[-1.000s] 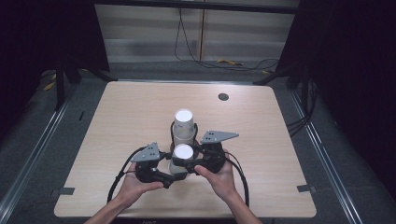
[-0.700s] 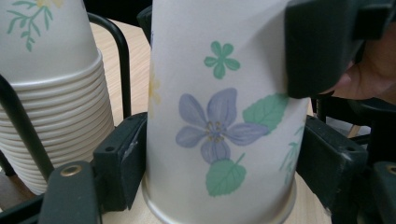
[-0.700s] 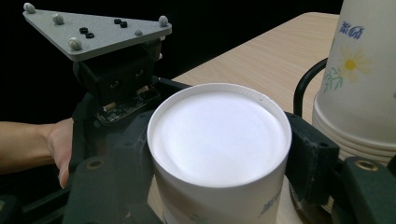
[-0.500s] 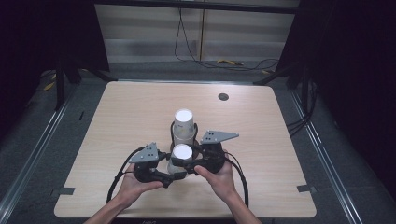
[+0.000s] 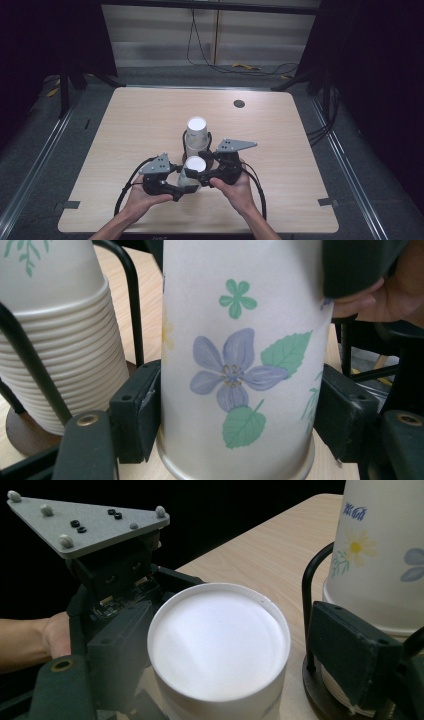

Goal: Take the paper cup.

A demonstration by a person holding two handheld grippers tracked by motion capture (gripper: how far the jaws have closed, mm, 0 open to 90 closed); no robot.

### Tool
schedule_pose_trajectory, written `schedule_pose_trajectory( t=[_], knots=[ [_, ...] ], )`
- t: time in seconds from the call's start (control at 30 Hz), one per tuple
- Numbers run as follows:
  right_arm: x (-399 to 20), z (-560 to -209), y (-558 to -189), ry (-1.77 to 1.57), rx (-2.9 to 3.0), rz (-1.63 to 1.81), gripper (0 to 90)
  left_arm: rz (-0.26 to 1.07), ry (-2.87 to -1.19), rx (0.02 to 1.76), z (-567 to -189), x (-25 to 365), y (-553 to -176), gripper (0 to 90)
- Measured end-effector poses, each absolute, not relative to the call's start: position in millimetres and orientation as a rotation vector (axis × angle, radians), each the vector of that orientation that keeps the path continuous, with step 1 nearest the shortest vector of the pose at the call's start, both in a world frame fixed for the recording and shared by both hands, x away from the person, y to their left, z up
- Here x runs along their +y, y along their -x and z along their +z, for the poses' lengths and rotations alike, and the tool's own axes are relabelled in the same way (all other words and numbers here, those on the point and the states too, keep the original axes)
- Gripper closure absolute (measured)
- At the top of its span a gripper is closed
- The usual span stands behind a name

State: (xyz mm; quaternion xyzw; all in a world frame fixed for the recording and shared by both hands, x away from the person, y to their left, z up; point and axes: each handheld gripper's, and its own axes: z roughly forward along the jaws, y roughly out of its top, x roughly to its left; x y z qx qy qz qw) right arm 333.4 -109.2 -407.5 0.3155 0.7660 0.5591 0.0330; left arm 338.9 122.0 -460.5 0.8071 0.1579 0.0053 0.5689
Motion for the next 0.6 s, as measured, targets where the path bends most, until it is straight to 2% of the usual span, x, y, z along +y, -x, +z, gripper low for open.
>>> schedule_pose_trajectory(
  t=[0.6],
  knots=[
    [-128,-394,-334,-0.987,2.293,1.733,20.4,0.006,-1.912,0.418,-460,133,-344,28.9]
  ],
)
